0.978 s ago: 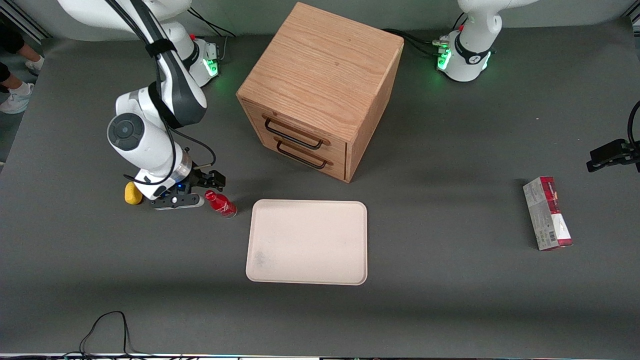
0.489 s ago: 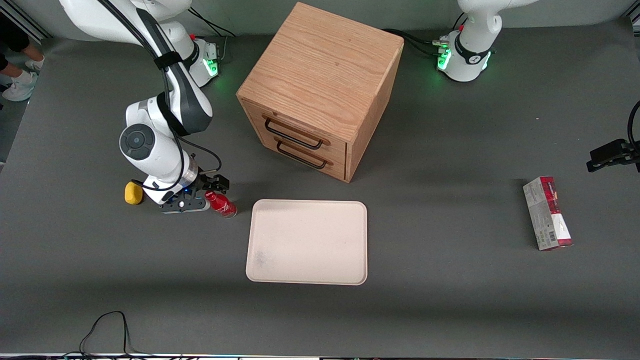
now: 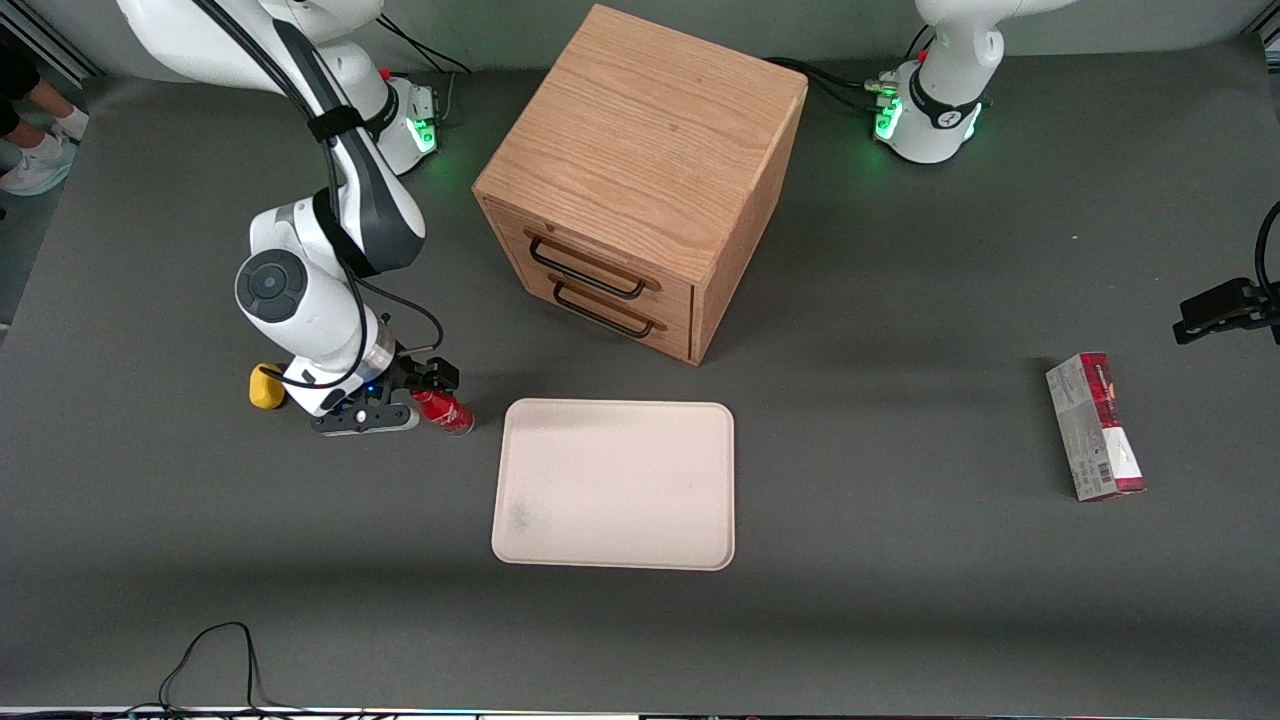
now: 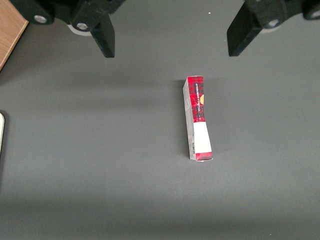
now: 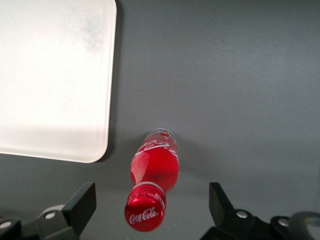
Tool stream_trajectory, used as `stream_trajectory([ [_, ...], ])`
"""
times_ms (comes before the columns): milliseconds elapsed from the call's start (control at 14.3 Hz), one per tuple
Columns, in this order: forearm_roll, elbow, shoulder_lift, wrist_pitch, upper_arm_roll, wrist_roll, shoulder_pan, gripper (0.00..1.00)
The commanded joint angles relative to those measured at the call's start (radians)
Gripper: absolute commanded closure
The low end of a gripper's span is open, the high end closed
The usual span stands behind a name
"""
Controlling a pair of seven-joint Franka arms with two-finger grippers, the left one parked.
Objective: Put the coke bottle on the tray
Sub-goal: 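Close the right gripper around the bottle's neck, then lift the bottle and carry it toward the cream tray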
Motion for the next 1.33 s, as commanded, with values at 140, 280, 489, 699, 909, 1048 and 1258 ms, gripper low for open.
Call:
stream_trajectory([
  [140,-0.014,0.017,0.019,-0.005,-0.005,0.015,0.018,0.14],
  [280,-0.014,0.018,0.019,-0.007,-0.005,0.015,0.021,0.42],
  [489,-0.014,0.02,0.018,-0.008,-0.005,0.015,0.02,0.81],
  [699,-0.014,0.035,0.013,-0.034,-0.007,0.013,0.02,1.0],
  [909,-0.014,0.141,0.005,-0.192,-0.011,0.009,0.017,1.0],
  [1048,-0.015,0.251,-0.002,-0.347,-0.015,0.009,0.017,1.0],
  [1258,-0.036,0.449,-0.007,-0.595,-0.022,0.006,0.014,1.0],
])
